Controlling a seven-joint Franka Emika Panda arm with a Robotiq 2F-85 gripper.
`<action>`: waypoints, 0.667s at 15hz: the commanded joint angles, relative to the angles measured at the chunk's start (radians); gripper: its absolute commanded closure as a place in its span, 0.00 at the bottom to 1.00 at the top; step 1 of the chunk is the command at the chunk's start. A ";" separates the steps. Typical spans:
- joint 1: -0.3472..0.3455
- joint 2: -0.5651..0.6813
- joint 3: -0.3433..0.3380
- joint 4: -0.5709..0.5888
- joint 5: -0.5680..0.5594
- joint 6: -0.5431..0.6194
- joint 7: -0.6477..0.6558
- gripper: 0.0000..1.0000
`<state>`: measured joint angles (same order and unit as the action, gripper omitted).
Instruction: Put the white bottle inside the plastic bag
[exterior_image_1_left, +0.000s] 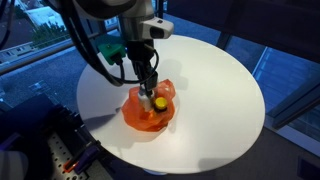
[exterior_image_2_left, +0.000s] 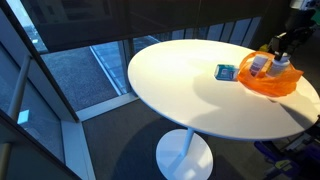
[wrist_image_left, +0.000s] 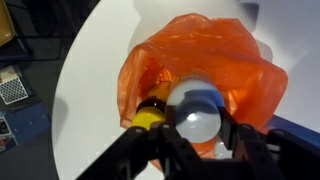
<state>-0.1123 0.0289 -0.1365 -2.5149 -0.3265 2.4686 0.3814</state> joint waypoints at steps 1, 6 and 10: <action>-0.013 0.024 -0.016 -0.032 -0.015 0.105 0.015 0.81; -0.003 0.053 -0.036 -0.051 -0.005 0.183 0.006 0.76; 0.001 0.025 -0.029 -0.072 0.012 0.192 -0.058 0.15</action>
<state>-0.1137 0.0892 -0.1640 -2.5602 -0.3264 2.6457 0.3772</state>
